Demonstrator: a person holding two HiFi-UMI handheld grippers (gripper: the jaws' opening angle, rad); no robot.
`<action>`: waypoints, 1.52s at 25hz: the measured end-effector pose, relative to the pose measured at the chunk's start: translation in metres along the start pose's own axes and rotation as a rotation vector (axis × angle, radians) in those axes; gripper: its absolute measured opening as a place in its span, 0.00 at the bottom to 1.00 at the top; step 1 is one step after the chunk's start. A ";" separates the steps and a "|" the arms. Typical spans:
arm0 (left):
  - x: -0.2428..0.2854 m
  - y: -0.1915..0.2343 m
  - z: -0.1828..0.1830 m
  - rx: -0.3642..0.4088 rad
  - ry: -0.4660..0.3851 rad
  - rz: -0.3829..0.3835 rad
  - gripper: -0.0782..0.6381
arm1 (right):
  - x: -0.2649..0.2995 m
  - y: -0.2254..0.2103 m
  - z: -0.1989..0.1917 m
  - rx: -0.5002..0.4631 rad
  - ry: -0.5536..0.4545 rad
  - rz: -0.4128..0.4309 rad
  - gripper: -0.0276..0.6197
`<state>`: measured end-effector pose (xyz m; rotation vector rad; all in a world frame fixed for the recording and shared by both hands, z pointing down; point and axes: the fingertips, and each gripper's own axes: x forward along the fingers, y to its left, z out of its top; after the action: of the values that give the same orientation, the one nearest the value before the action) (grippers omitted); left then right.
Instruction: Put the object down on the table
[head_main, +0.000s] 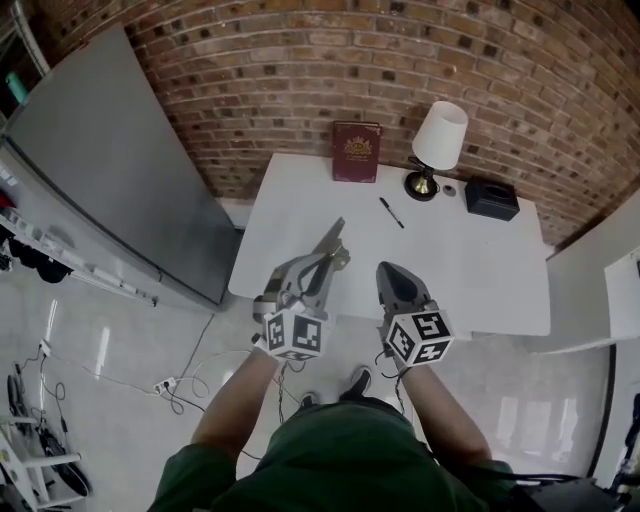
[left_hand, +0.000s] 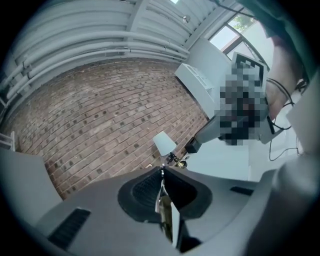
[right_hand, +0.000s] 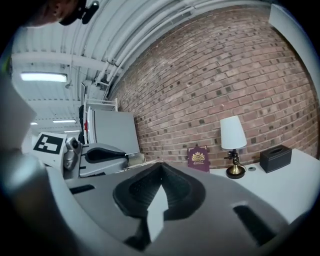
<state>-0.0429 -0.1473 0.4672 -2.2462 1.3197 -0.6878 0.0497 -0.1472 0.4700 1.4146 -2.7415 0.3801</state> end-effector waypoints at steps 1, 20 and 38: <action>0.009 -0.002 -0.003 -0.010 0.016 0.001 0.14 | 0.004 -0.008 -0.001 0.007 0.005 0.011 0.05; 0.137 -0.034 -0.085 0.046 0.096 -0.201 0.14 | 0.059 -0.093 -0.025 0.073 0.089 -0.110 0.05; 0.228 -0.076 -0.164 0.087 0.016 -0.499 0.14 | 0.079 -0.107 -0.050 0.110 0.148 -0.393 0.05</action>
<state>0.0020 -0.3357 0.6841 -2.5181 0.7123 -0.9104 0.0857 -0.2578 0.5510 1.8186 -2.2869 0.5922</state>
